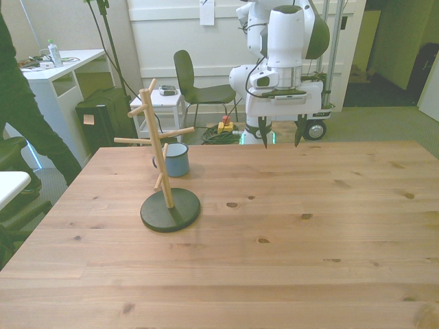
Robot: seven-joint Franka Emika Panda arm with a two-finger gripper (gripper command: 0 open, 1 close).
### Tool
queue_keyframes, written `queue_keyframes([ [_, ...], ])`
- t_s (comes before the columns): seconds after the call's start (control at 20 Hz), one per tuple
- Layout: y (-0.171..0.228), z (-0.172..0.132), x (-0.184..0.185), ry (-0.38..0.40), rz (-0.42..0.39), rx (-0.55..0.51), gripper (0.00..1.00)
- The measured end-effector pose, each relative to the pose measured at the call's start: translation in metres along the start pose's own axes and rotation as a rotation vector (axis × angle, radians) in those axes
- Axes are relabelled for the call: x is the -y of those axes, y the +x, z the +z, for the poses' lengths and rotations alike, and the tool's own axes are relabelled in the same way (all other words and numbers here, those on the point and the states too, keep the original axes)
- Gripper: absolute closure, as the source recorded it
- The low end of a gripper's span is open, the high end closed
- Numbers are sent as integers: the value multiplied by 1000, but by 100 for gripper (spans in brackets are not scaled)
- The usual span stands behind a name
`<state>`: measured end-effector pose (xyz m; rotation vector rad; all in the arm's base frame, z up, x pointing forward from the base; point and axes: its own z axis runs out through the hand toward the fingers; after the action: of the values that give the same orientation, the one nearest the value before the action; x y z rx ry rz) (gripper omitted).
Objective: Hang the mug
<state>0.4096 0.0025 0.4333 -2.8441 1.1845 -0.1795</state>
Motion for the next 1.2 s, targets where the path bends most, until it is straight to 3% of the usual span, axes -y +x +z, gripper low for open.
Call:
queue_keyframes([
  [0.4, -2, 24, -32, -34, 40, 24, 0],
  [0.75, 25, 9, -104, -77, 91, -38, 0],
  [1.2, 63, -7, -177, -116, 67, -81, 0],
])
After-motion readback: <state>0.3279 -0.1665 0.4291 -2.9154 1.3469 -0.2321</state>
